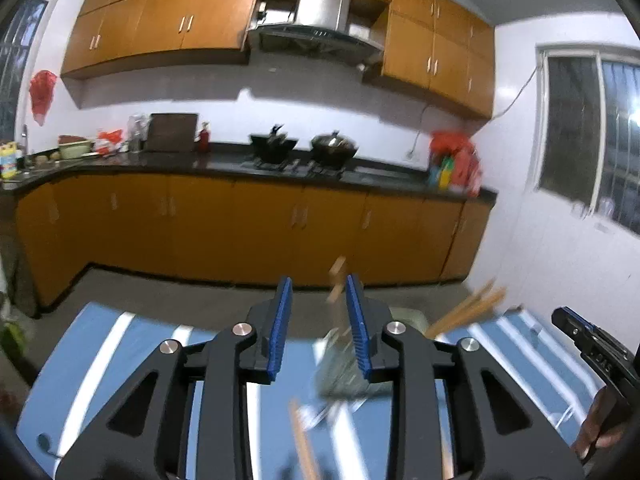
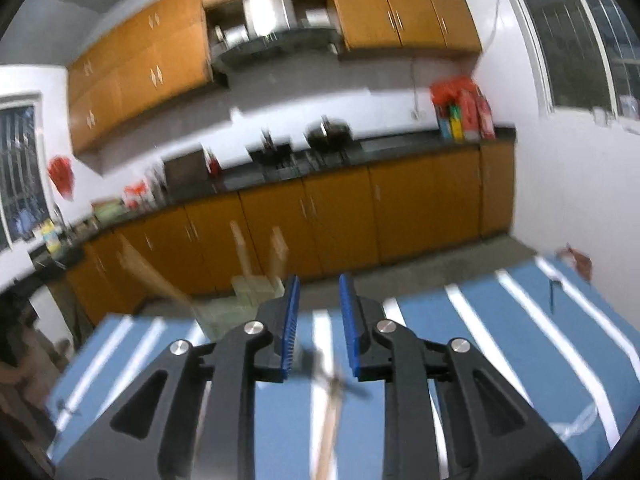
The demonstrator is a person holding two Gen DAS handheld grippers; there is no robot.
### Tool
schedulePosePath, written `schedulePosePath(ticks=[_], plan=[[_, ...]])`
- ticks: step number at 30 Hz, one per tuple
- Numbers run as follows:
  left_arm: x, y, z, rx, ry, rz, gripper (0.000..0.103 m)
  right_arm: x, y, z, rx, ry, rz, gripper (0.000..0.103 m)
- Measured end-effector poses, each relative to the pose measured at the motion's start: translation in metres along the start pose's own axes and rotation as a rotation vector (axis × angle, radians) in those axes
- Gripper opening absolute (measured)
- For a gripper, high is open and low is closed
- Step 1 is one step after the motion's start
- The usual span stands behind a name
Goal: Organize utensils
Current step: 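Open both tools to release the chopsticks into the holder, then grasp a wooden chopstick with the left tool while the right tool grasps another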
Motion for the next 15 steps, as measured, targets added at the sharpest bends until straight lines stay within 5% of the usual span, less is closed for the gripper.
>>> schedulePosePath(ticks=[6, 10, 15], plan=[[0.089, 0.004, -0.032, -0.083, 0.010, -0.179, 0.031, 0.122, 0.046, 0.012, -0.008, 0.039, -0.345, 0.021], [0.146, 0.010, -0.043, -0.076, -0.058, -0.304, 0.031, 0.169, 0.055, 0.002, -0.027, 0.029, -0.444, 0.019], [0.179, 0.014, -0.037, -0.046, -0.074, -0.381, 0.031, 0.187, 0.064, -0.003, -0.022, 0.007, -0.496, 0.015]])
Point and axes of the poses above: each gripper's, at about its wrist camera, not at the fingertips, and y roughly the way its jaws point, z to its right, x to its underside, the point moved 6 cm from there along y, roughly the way its jaws point, and after that the axes turned 2 degrees about -y, right-handed, at the moved point
